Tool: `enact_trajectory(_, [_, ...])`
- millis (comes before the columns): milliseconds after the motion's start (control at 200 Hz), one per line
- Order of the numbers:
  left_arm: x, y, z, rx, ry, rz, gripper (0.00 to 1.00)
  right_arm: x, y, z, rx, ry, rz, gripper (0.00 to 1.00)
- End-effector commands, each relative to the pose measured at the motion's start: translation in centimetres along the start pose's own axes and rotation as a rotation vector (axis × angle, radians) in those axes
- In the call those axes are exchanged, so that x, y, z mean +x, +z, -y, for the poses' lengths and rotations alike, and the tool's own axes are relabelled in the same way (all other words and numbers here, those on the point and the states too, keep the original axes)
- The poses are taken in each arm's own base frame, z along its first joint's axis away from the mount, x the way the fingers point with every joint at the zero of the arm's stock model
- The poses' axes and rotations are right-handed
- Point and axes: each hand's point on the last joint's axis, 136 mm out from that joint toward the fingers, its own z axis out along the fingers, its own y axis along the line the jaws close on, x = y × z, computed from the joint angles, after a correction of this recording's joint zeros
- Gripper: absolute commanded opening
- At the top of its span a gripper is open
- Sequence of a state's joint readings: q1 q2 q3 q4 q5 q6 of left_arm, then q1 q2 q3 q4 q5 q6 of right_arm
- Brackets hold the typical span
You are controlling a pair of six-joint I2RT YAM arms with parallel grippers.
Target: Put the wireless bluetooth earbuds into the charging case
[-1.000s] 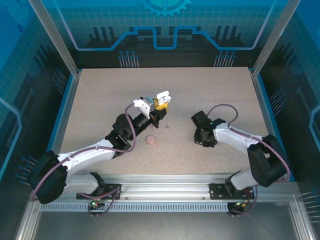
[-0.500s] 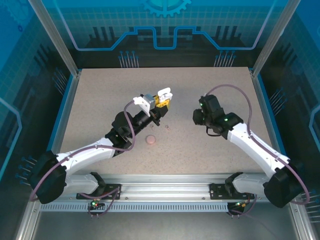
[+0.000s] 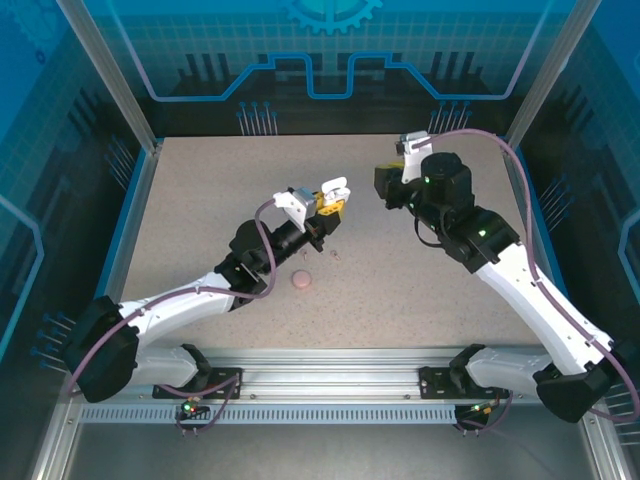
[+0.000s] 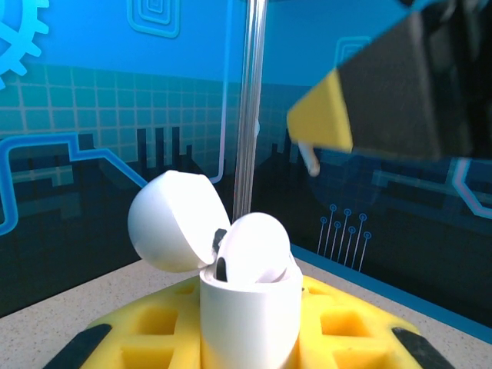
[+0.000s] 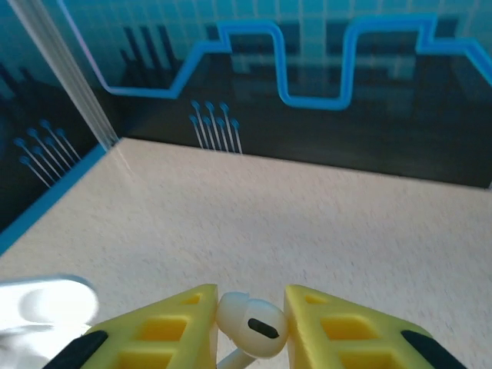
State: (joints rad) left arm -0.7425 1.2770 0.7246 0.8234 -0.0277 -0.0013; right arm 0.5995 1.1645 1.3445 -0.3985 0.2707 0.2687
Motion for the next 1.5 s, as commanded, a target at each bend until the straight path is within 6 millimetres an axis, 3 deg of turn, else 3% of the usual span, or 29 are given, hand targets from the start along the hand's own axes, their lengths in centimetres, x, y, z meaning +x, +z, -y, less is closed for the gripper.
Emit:
enact_trajectory(0, [-2.2,0.5,1.0,0.041,0.006,0.055,0.00,-3.5,-1.3,-2.3,-0.075,-0.082,0.101,0.28])
enact_trajectory(235, [-2.9,0.4,1.6,0.076,0.013,0.075,0.00,-4.7,-2.1,-4.8,-0.142,-0.170,0.147,0.28])
enact_trajectory(705, [-6.1,0.2,3.2,0.155,0.092,0.195,0.00,-6.1,-5.7,-6.6,-0.240,-0.227,0.219,0.28])
enact_trajectory(955, [-7.2,0.2,3.8,0.183,0.094,0.220,0.00,-5.2,-5.2,-7.6,-0.289,-0.281,0.183,0.28])
enact_trajectory(1496, [-6.8,0.0,3.9,0.191,0.069,0.209,0.00,-3.8,-3.7,-8.2,-0.311,-0.333,0.119,0.27])
